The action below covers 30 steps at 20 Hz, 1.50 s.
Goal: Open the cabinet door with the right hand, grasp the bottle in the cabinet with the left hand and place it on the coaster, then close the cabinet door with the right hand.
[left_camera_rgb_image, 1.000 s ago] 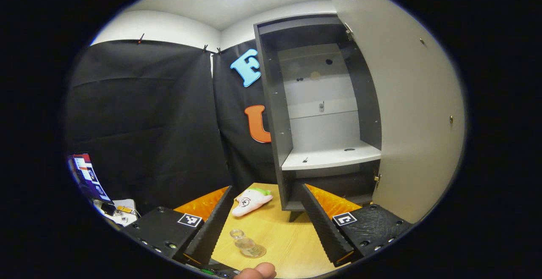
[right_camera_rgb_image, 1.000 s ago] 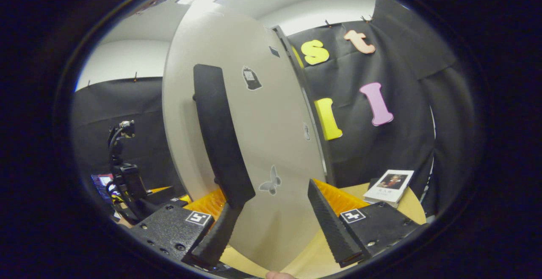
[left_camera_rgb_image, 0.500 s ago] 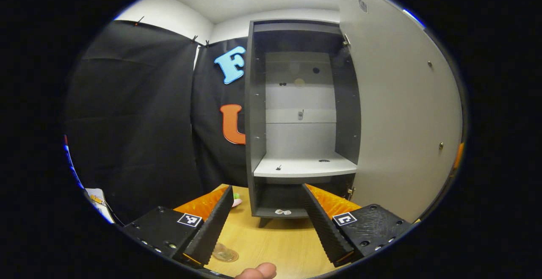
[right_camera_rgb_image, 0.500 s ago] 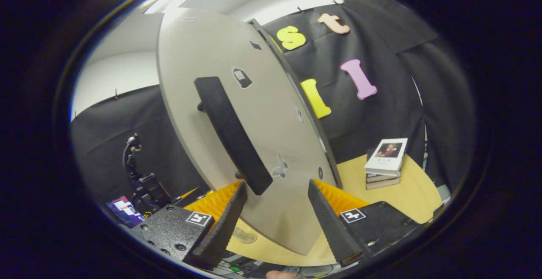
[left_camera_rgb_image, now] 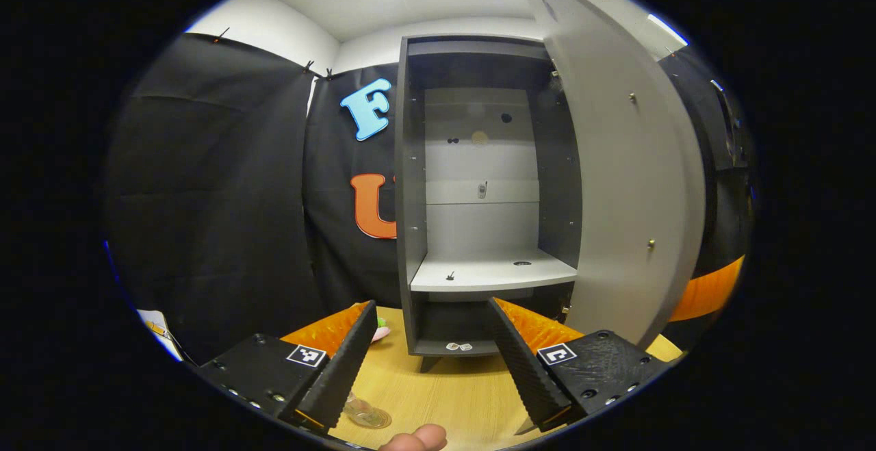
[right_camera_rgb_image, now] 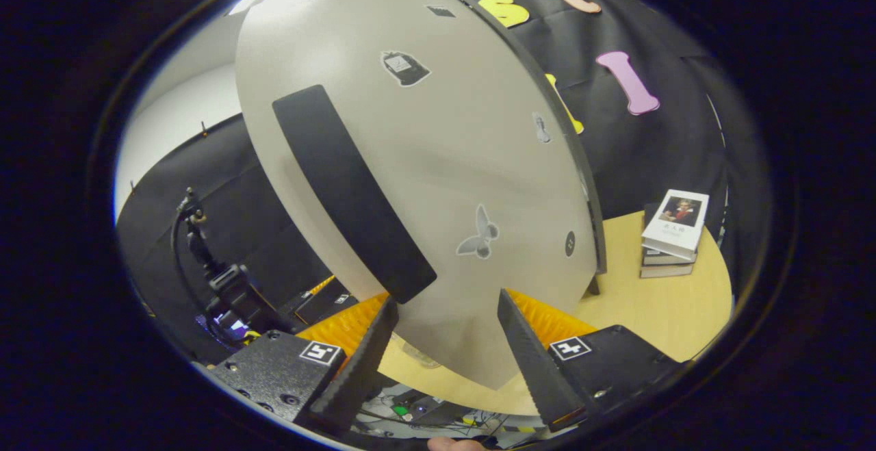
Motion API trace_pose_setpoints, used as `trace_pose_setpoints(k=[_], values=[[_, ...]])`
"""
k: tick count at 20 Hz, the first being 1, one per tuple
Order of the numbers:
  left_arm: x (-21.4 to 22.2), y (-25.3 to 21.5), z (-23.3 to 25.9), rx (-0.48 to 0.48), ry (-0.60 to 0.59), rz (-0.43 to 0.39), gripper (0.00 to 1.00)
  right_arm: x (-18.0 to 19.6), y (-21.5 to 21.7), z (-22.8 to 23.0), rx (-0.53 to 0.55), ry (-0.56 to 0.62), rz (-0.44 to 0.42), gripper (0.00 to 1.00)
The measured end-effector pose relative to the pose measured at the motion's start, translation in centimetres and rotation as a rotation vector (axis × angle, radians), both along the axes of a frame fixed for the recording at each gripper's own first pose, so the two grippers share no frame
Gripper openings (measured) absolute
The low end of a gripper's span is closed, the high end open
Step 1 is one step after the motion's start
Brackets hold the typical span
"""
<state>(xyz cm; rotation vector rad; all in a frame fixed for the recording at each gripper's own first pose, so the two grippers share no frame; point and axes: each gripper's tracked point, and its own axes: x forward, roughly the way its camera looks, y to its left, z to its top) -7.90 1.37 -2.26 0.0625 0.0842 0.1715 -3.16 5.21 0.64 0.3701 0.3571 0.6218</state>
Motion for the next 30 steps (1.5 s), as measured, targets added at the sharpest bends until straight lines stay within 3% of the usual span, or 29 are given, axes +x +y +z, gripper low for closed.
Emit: trace_pose_setpoints(k=[6, 7, 12, 15, 16, 21, 26, 27, 30], values=[[-1.5, 0.9, -0.7, 0.0, 0.033, 0.001, 0.96, 3.4, 4.0, 0.3, -0.042, -0.016, 0.113, 0.96], [-1.5, 0.9, -0.6, 0.004, 0.026, -0.007, 0.96, 4.0, 4.8, 0.3, -0.051, -0.026, 0.128, 1.0], [-2.3, 1.4, -0.3, 0.078, 0.014, -0.035, 0.96, 6.5, 7.7, 0.4, -0.085, -0.01, 0.182, 0.96], [-2.5, 2.4, -0.6, 0.067, 0.02, -0.042, 0.96, 7.9, 8.0, 0.6, -0.068, 0.022, 0.178, 0.97], [-2.8, 3.1, -0.4, 0.066, 0.015, -0.033, 0.96, 8.7, 8.1, 0.6, -0.053, 0.031, 0.152, 0.97], [-4.5, 5.8, -2.2, -0.005, 0.05, -0.025, 0.96, 14.6, 4.6, -1.4, -0.097, 0.136, -0.201, 0.97], [-6.1, 8.6, -1.6, -0.028, 0.033, -0.024, 0.96, 16.0, 4.0, 0.7, -0.224, -0.067, -0.394, 0.99], [-6.3, 9.2, -1.4, -0.021, 0.026, -0.022, 1.0, 15.8, 4.2, 1.4, -0.25, -0.125, -0.424, 0.99], [-6.0, 9.8, -1.0, -0.027, 0.012, -0.055, 0.96, 14.1, 5.3, 4.3, -0.307, -0.305, -0.454, 0.99]])
